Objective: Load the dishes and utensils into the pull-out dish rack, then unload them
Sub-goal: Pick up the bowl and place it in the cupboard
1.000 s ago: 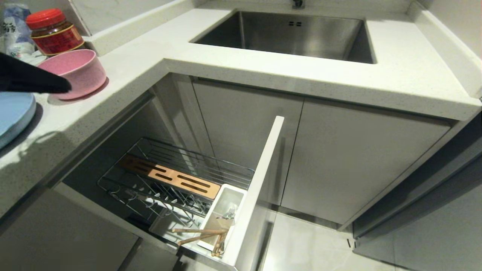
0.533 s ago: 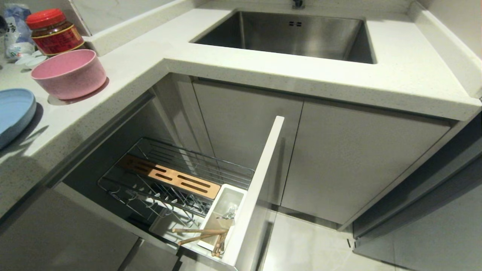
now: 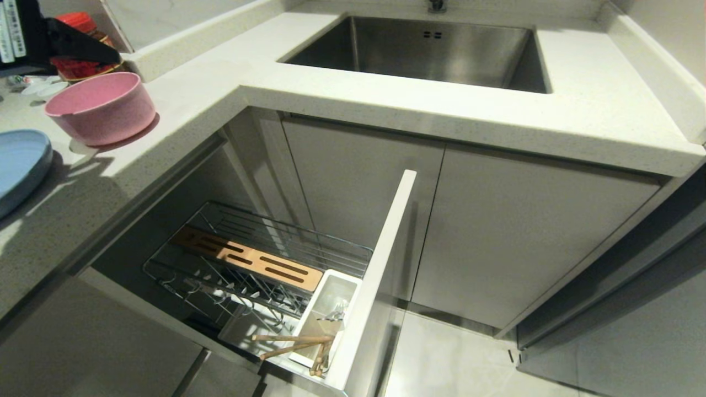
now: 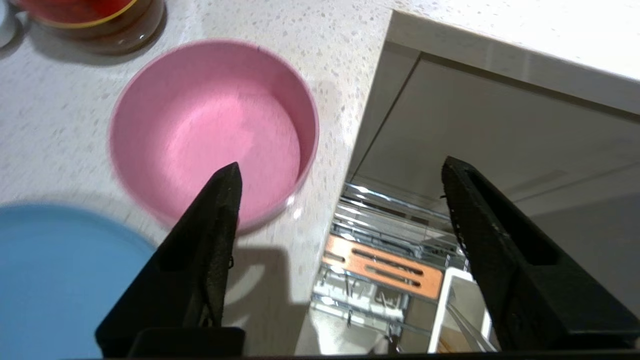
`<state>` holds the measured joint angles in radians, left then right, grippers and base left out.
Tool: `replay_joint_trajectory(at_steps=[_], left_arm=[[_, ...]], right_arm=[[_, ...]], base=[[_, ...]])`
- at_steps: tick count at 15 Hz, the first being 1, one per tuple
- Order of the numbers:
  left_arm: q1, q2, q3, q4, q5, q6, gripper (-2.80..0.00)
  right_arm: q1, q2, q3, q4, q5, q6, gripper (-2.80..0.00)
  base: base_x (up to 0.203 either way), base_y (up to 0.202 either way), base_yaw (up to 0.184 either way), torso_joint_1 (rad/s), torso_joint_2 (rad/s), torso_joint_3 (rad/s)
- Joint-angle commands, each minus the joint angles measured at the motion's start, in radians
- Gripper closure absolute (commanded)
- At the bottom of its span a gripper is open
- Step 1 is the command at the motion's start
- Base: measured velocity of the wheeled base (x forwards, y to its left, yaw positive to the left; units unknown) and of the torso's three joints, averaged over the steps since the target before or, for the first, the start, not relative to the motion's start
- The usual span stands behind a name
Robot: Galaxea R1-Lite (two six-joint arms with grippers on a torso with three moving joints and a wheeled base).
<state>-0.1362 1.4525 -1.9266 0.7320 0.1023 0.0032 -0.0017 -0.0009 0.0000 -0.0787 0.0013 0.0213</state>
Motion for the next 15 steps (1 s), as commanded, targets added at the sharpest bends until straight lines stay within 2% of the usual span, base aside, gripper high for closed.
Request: replay_joint_trajectory(at_steps=[1, 3, 6, 10, 15], left_arm=[[0.023, 0.090, 0.000, -0.034, 0.000, 0.030, -2.80], [0.056, 0.133, -0.002, -0.056, -0.001, 0.058, -2.80], [0.090, 0.179, -0.002, -0.104, -0.006, 0.063, -2.80], [0.111, 0.208, -0.006, -0.184, -0.033, 0.093, -2.80], [0.115, 0.231, -0.005, -0.180, -0.039, 0.090, -2.80]], right_arm=[[0.000, -0.001, 0.026, -0.001, 0.000, 0.000, 0.00], [0.000, -0.001, 0.026, 0.000, 0.000, 0.000, 0.00], [0.000, -0.001, 0.026, -0.001, 0.000, 0.000, 0.00], [0.000, -0.001, 0.026, -0.001, 0.000, 0.000, 0.00], [0.000, -0.001, 0.026, -0.001, 0.000, 0.000, 0.00]], base=[[0.000, 0.000, 0.000, 0.000, 0.00, 0.000], [0.000, 0.000, 0.000, 0.000, 0.00, 0.000], [0.000, 0.000, 0.000, 0.000, 0.00, 0.000], [0.000, 0.000, 0.000, 0.000, 0.00, 0.000], [0.000, 0.000, 0.000, 0.000, 0.00, 0.000]])
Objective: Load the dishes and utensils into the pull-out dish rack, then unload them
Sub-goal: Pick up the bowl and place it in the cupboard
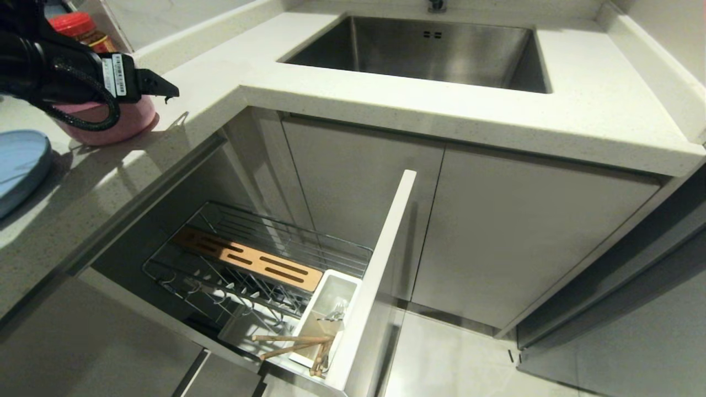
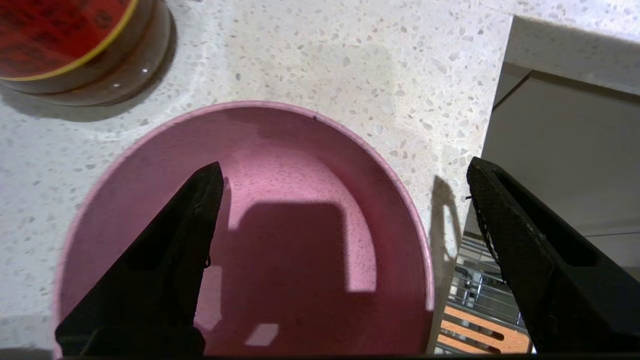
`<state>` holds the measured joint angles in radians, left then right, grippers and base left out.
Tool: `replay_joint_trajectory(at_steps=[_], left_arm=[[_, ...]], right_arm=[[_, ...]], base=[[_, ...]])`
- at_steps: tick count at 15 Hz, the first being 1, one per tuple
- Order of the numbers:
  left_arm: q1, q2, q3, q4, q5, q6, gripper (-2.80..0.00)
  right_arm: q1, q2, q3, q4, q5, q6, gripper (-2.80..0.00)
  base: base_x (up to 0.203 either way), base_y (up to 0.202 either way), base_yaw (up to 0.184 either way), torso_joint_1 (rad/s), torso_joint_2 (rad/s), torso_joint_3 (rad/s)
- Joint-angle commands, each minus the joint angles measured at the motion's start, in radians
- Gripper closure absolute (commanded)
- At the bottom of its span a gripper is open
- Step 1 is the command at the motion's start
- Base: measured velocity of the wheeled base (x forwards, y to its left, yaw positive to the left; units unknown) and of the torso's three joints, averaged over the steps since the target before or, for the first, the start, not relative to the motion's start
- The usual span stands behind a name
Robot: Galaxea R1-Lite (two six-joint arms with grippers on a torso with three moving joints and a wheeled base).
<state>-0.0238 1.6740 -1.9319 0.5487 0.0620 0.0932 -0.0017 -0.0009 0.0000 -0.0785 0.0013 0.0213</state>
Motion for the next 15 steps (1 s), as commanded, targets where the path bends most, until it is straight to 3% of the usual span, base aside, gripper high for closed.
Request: replay_joint_trajectory(at_steps=[1, 2, 3, 4, 15], left_arm=[[0.004, 0.012, 0.001, 0.004, 0.001, 0.002, -2.80], [0.006, 0.012, 0.001, 0.002, 0.001, 0.002, -2.80], [0.007, 0.012, 0.001, 0.002, 0.001, 0.002, -1.31], [0.008, 0.014, -0.001, -0.001, 0.002, 0.002, 0.00], [-0.005, -0.082, -0.001, -0.010, 0.002, 0.003, 0.00]], right_arm=[[0.000, -0.001, 0.026, -0.001, 0.000, 0.000, 0.00], [0.000, -0.001, 0.026, -0.001, 0.000, 0.000, 0.00], [0.000, -0.001, 0.026, -0.001, 0.000, 0.000, 0.00], [0.000, -0.001, 0.026, -0.001, 0.000, 0.000, 0.00], [0.000, -0.001, 0.026, -0.001, 0.000, 0.000, 0.00]], base=[[0.000, 0.000, 0.000, 0.000, 0.00, 0.000], [0.000, 0.000, 0.000, 0.000, 0.00, 0.000], [0.000, 0.000, 0.000, 0.000, 0.00, 0.000], [0.000, 0.000, 0.000, 0.000, 0.00, 0.000], [0.000, 0.000, 0.000, 0.000, 0.00, 0.000]])
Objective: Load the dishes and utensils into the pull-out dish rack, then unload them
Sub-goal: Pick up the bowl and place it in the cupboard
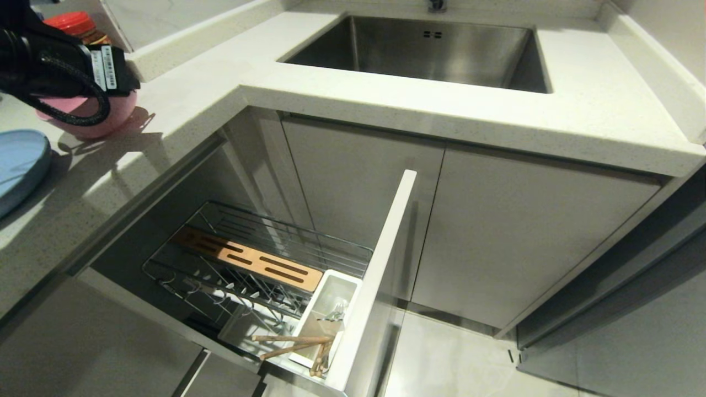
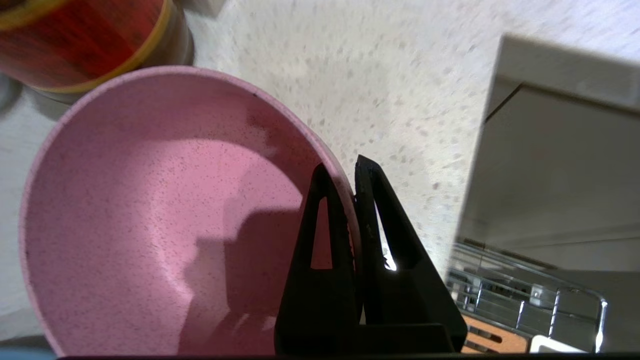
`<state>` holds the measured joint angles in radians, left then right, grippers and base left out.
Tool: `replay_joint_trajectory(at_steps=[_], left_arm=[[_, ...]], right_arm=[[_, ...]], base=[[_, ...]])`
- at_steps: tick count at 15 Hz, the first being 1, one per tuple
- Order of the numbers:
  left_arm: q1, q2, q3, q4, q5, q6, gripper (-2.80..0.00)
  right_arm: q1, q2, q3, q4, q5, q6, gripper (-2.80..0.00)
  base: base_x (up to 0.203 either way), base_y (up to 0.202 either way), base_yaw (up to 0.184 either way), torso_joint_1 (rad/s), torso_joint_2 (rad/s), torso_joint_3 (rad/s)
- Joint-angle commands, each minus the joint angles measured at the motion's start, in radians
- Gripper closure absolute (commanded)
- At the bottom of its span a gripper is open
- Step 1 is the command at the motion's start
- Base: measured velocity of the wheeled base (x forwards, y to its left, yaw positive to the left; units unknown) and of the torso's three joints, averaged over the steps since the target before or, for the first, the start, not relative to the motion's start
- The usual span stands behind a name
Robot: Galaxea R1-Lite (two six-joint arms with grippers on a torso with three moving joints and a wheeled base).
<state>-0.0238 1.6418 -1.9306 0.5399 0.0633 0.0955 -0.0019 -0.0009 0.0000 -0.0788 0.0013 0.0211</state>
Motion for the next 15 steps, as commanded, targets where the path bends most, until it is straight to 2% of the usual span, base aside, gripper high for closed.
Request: replay_joint_trajectory(at_steps=[1, 3, 6, 7, 8, 11, 13, 15], left_arm=[[-0.016, -0.085, -0.001, -0.008, 0.001, 0.002, 0.00], [-0.050, -0.160, -0.001, -0.025, 0.003, 0.015, 0.00], [-0.169, -0.260, 0.002, -0.116, 0.027, 0.019, 0.00], [-0.203, -0.300, 0.003, -0.136, 0.047, 0.004, 0.00], [-0.242, -0.335, 0.007, -0.143, 0.059, -0.054, 0.00], [-0.312, -0.435, 0.044, -0.147, 0.067, -0.402, 0.00], [-0.342, -0.496, 0.137, -0.150, 0.051, -0.626, 0.00], [-0.358, -0.551, 0.230, -0.156, 0.021, -0.815, 0.00]], right_arm=[[0.000, -0.001, 0.026, 0.000, 0.000, 0.000, 0.00], [0.000, -0.001, 0.026, -0.001, 0.000, 0.000, 0.00], [0.000, -0.001, 0.026, -0.001, 0.000, 0.000, 0.00], [0.000, -0.001, 0.026, -0.001, 0.000, 0.000, 0.00], [0.000, -0.001, 0.026, -0.001, 0.000, 0.000, 0.00], [0.000, -0.001, 0.026, -0.001, 0.000, 0.000, 0.00], [0.000, -0.001, 0.026, -0.001, 0.000, 0.000, 0.00], [0.000, -0.001, 0.026, 0.000, 0.000, 0.000, 0.00]], base=[[0.000, 0.000, 0.000, 0.000, 0.00, 0.000], [0.000, 0.000, 0.000, 0.000, 0.00, 0.000], [0.000, 0.000, 0.000, 0.000, 0.00, 0.000], [0.000, 0.000, 0.000, 0.000, 0.00, 0.000], [0.000, 0.000, 0.000, 0.000, 0.00, 0.000], [0.000, 0.000, 0.000, 0.000, 0.00, 0.000], [0.000, 0.000, 0.000, 0.000, 0.00, 0.000], [0.000, 0.000, 0.000, 0.000, 0.00, 0.000]])
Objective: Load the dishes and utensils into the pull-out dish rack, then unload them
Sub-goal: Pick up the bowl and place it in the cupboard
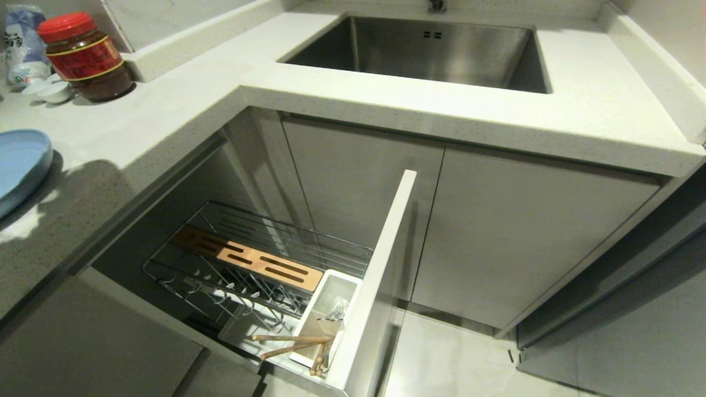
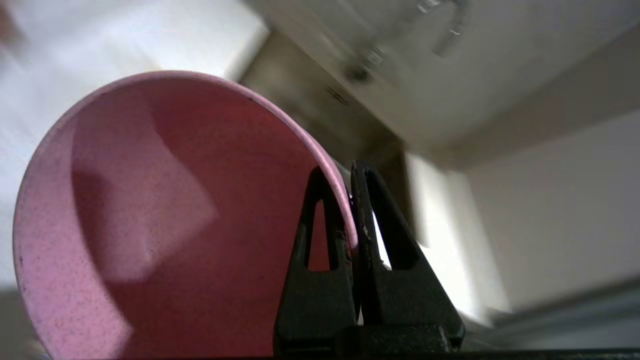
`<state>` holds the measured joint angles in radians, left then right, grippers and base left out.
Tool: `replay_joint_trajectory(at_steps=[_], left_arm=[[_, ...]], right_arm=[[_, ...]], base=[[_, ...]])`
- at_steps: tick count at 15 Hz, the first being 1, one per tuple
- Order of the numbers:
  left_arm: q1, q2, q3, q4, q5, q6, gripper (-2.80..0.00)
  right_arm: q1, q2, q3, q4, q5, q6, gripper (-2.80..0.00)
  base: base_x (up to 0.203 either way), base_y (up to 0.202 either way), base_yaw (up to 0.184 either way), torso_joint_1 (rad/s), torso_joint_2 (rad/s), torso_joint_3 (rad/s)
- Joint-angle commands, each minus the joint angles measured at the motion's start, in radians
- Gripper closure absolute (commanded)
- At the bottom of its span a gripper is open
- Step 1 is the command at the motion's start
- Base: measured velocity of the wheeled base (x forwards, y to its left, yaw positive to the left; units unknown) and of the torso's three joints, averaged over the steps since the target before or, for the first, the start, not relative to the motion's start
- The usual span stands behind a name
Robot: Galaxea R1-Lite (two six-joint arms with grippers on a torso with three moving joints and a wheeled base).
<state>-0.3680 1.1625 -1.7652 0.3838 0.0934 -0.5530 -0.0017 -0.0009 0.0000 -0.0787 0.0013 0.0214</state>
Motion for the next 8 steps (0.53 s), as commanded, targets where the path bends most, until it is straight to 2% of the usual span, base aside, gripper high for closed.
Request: replay_joint_trajectory(at_steps=[1, 3, 4, 6, 8], left_arm=[[-0.023, -0.096, 0.104, -0.003, -0.019, -0.244, 0.00], [-0.048, -0.134, 0.200, -0.008, -0.029, -0.394, 0.00], [-0.053, -0.144, 0.250, -0.011, -0.030, -0.425, 0.00], [-0.059, -0.155, 0.351, -0.053, -0.030, -0.449, 0.00], [-0.072, -0.156, 0.471, -0.201, -0.026, -0.454, 0.00]], right_arm=[[0.000, -0.001, 0.026, 0.000, 0.000, 0.000, 0.00], [0.000, -0.001, 0.026, 0.000, 0.000, 0.000, 0.00], [0.000, -0.001, 0.026, -0.001, 0.000, 0.000, 0.00], [0.000, -0.001, 0.026, -0.001, 0.000, 0.000, 0.00], [0.000, -0.001, 0.026, -0.001, 0.000, 0.000, 0.00]], base=[[0.000, 0.000, 0.000, 0.000, 0.00, 0.000], [0.000, 0.000, 0.000, 0.000, 0.00, 0.000], [0.000, 0.000, 0.000, 0.000, 0.00, 0.000], [0.000, 0.000, 0.000, 0.000, 0.00, 0.000], [0.000, 0.000, 0.000, 0.000, 0.00, 0.000]])
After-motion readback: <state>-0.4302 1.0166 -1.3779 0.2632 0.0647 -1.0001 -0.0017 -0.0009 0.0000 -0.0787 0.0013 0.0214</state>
